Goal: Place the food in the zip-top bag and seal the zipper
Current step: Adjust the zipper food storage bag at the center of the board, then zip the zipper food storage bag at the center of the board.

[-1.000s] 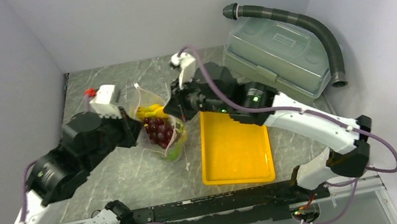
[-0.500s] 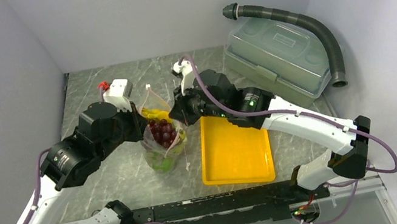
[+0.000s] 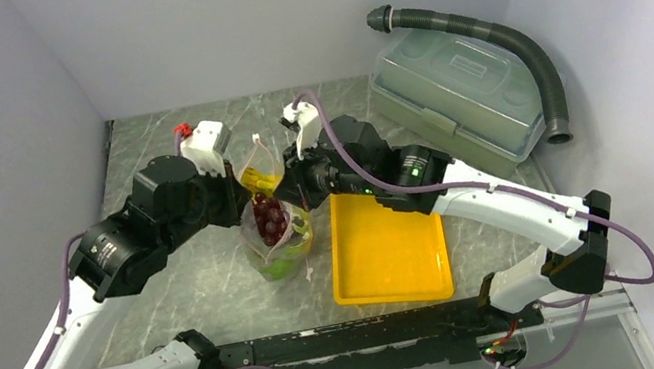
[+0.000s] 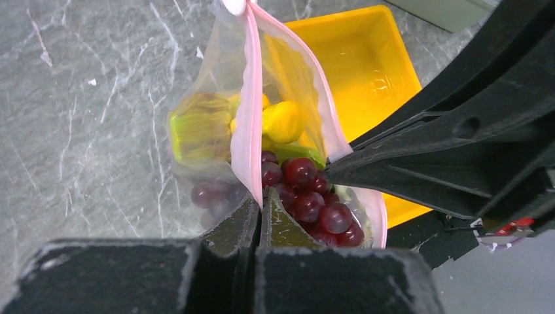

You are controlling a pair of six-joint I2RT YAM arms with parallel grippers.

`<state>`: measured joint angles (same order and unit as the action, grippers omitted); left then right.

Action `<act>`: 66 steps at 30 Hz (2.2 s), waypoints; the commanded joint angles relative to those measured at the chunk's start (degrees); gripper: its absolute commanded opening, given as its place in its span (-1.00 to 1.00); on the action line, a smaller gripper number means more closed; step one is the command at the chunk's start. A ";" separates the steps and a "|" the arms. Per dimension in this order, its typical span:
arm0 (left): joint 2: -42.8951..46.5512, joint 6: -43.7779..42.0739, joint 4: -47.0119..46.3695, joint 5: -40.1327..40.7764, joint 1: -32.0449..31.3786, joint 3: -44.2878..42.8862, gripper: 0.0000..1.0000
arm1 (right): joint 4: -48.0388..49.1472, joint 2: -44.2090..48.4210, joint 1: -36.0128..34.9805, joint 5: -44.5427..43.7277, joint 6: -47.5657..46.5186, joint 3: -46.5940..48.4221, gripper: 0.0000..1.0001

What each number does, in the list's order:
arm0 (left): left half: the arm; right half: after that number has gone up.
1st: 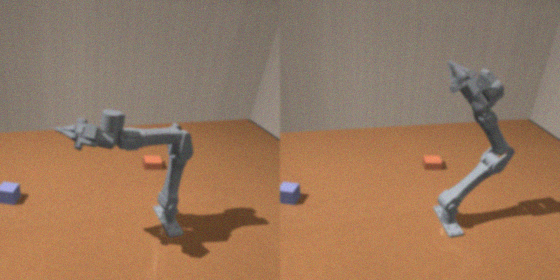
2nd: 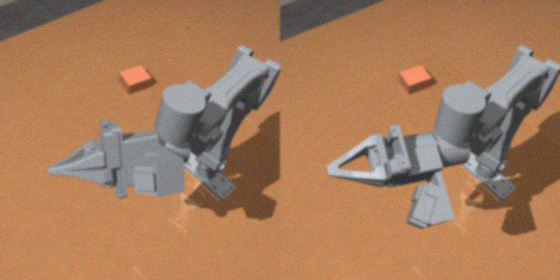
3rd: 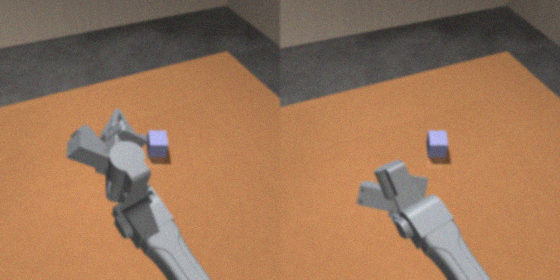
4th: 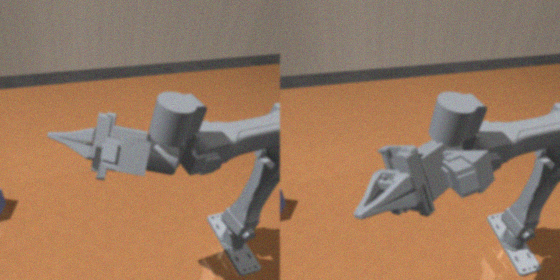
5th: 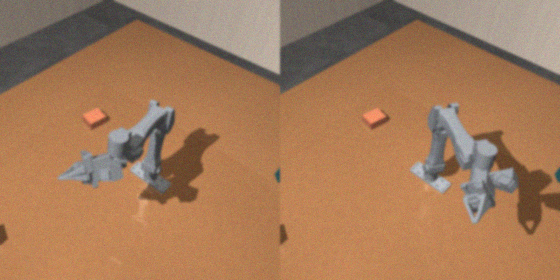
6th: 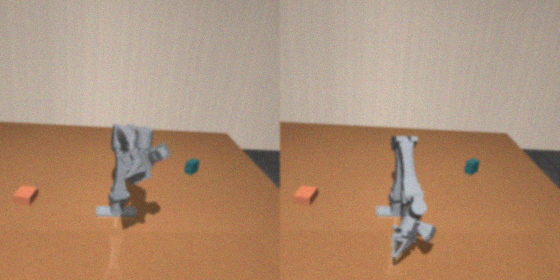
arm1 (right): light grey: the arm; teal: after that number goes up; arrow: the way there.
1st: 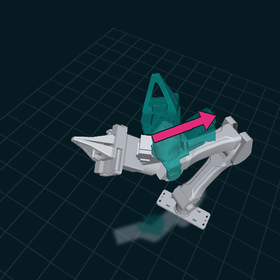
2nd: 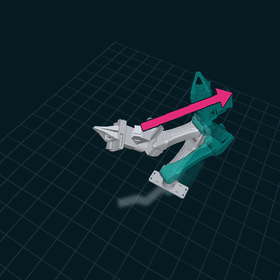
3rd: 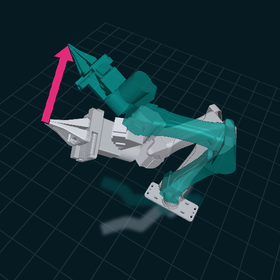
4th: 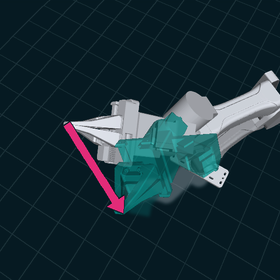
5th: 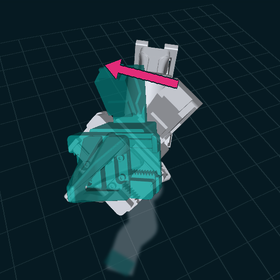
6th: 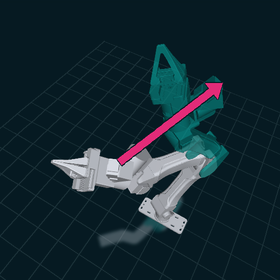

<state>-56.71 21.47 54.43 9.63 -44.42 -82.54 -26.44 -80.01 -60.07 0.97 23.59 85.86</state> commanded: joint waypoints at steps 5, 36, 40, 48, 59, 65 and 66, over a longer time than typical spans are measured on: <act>0.92 -5.98 -2.70 -8.12 -0.08 -5.67 -1.00 | 6.31 4.37 -0.37 1.05 -3.28 -1.60 -0.99; 1.04 -23.67 9.29 -26.40 -0.10 -9.44 -1.00 | -3.36 24.20 -0.37 15.97 -36.51 -13.43 0.28; 0.78 -24.30 9.81 -27.51 -0.09 -9.74 -1.00 | -1.22 26.39 -0.39 23.38 -42.53 -17.07 0.39; 0.37 -24.29 9.43 -29.60 -0.08 -9.50 -1.00 | 0.85 25.50 -1.97 28.03 -52.78 -20.04 0.52; -0.06 -23.23 9.15 -28.79 -0.12 -9.03 -1.00 | 3.65 17.40 -10.17 18.79 -59.09 -18.55 0.46; 0.09 -22.83 9.62 -28.62 -0.09 -9.09 -1.00 | 5.72 15.90 -12.82 15.11 -59.95 -18.45 0.34; 0.18 -22.79 9.64 -28.54 -0.06 -8.98 -1.00 | 5.77 15.85 -13.05 14.45 -60.10 -18.38 0.33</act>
<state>-57.28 -0.80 68.53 -17.15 -44.40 -89.10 -25.21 -64.79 -71.88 18.96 -34.48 65.87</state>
